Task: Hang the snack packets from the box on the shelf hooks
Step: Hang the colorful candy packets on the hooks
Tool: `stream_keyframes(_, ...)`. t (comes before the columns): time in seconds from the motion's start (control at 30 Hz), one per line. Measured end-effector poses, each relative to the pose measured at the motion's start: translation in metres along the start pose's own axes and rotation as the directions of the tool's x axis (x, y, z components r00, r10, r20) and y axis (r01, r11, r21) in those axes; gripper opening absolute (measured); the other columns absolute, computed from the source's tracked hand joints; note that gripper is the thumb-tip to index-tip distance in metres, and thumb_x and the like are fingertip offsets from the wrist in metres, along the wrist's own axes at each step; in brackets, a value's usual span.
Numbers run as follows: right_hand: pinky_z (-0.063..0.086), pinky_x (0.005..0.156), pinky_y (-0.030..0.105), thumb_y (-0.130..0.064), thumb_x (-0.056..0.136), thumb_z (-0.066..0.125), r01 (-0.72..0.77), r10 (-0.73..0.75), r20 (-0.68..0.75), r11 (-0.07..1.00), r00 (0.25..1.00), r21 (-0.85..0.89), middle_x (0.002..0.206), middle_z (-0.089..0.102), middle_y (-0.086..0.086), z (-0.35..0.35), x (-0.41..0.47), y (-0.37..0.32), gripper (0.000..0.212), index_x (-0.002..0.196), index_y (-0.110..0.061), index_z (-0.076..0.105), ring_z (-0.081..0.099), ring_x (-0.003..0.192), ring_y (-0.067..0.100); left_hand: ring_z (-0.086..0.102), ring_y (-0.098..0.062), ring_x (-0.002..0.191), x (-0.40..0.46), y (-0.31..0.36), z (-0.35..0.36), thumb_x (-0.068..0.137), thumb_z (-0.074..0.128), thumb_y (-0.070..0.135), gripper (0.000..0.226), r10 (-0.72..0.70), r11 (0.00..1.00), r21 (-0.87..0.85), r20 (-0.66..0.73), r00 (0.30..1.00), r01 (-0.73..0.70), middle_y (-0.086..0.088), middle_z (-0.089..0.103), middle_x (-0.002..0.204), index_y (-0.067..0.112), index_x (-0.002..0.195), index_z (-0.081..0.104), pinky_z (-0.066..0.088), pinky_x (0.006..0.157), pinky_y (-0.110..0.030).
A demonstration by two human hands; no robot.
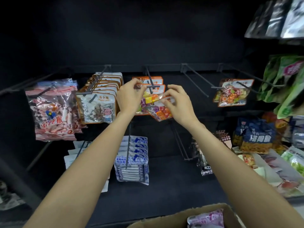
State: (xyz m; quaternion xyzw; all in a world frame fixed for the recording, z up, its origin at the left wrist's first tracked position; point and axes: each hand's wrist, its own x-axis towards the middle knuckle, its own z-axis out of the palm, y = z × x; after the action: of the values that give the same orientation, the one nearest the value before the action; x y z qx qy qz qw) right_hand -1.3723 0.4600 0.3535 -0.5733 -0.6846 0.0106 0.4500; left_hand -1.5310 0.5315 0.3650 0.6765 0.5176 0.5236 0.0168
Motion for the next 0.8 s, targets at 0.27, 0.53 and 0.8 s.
stream_keyframes(0.27,0.042,0.07,0.023,-0.022,0.092,0.059,-0.07,0.068,0.019,0.985,0.998,0.155,0.091,0.064,-0.007,-0.012,0.016,-0.018,0.005,0.091,-0.017,0.06,0.058,0.087,0.009,0.061,-0.014,0.097,0.03,-0.005,0.015,0.086,0.066,0.029,0.021,-0.085,0.996,-0.017,0.062,0.994,0.086,0.005,0.067,0.104,0.02,0.104,0.063,0.045,0.075,-0.028)
stream_keyframes(0.53,0.041,0.062,0.012,-0.014,0.087,0.063,-0.151,0.128,0.088,0.914,0.988,0.376,0.083,0.062,-0.013,-0.01,0.013,-0.024,0.004,0.084,-0.016,0.061,0.058,0.078,0.001,0.06,0.003,0.091,-0.021,0.009,-0.043,0.09,0.061,0.022,0.011,0.05,0.855,-0.514,0.223,0.974,0.074,0.014,0.065,0.095,0.027,0.101,0.063,0.046,0.081,-0.014)
stream_keyframes(0.8,0.049,0.061,0.018,-0.012,0.088,0.063,-0.131,0.154,-0.007,0.859,0.988,0.494,0.084,0.063,-0.009,-0.005,0.008,-0.035,0.014,0.08,-0.022,0.058,0.063,0.079,0.005,0.058,0.01,0.087,-0.027,0.012,-0.048,0.088,0.066,0.021,0.023,0.154,0.903,-0.43,0.269,0.951,-0.025,0.022,0.063,0.089,0.04,0.083,0.054,0.044,0.074,-0.01)
